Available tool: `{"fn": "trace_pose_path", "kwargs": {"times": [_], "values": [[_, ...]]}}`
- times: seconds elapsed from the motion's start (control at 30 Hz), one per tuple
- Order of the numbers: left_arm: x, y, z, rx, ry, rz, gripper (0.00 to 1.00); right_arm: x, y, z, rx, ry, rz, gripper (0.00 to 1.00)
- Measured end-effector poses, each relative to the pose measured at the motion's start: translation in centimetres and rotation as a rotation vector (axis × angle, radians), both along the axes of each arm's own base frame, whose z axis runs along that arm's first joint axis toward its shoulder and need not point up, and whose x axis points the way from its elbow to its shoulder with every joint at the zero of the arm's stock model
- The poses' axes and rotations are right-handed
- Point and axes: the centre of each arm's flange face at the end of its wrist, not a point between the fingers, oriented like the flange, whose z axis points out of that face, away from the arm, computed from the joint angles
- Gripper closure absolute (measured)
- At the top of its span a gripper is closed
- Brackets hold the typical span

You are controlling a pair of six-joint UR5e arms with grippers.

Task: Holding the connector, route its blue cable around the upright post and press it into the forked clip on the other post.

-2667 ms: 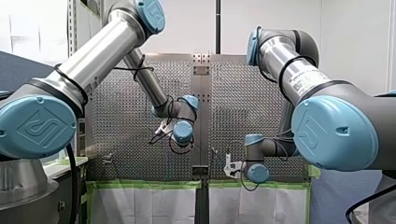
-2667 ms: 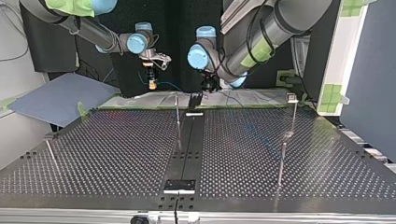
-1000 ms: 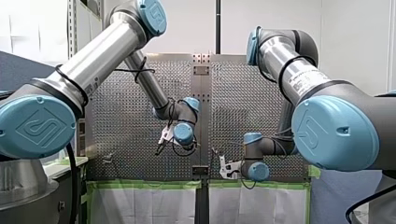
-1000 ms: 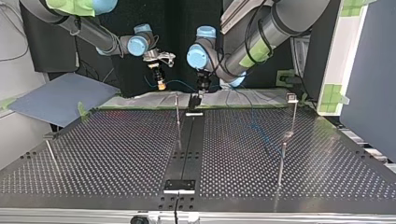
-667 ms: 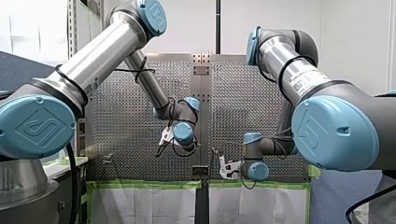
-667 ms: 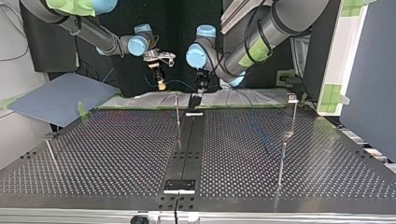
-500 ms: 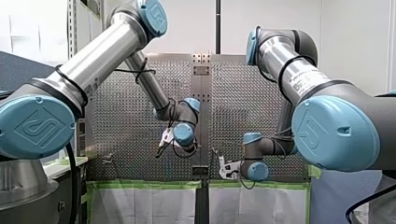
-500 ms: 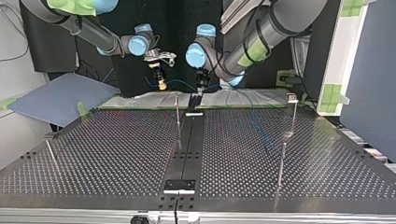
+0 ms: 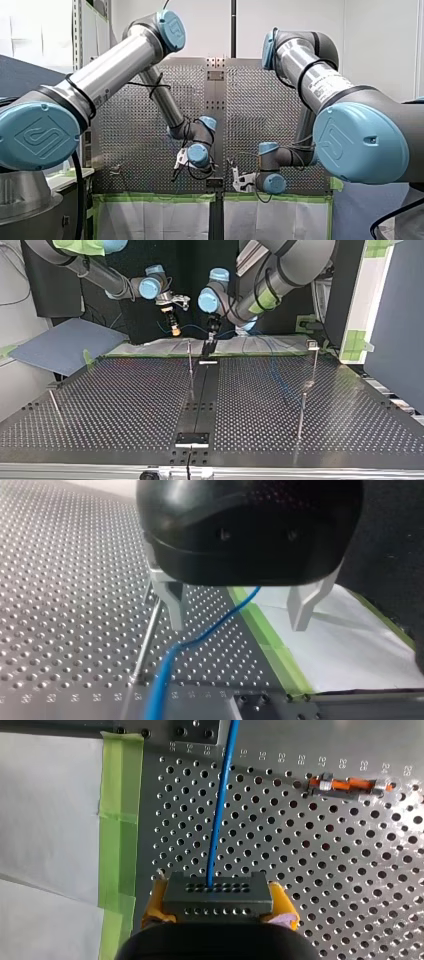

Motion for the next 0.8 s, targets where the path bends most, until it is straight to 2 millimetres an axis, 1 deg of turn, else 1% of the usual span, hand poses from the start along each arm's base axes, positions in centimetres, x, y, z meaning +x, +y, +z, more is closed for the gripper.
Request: {"fn": "trace_pose_path", "kwargs": {"times": [0.13, 0.23, 0.43, 0.8], "values": [[0.2, -0.4, -1.1, -0.011, -0.002, 0.008, 0.0, 0.2, 0.1, 0.0, -0.001, -0.001, 0.004, 1.0], [0.4, -0.5, -1.4, -0.031, -0.014, 0.02, 0.0, 0.3, 0.2, 0.0, -0.002, -0.001, 0.006, 1.0], [0.8, -0.2, -1.4, -0.071, -0.026, 0.06, 0.0, 0.2, 0.1, 0.0, -0.003, -0.002, 0.001, 1.0], [1.6, 0.2, -1.1, -0.169, -0.069, 0.139, 0.0, 0.1, -0.7, 0.3, -0.011, -0.024, -0.006, 1.0]]}}
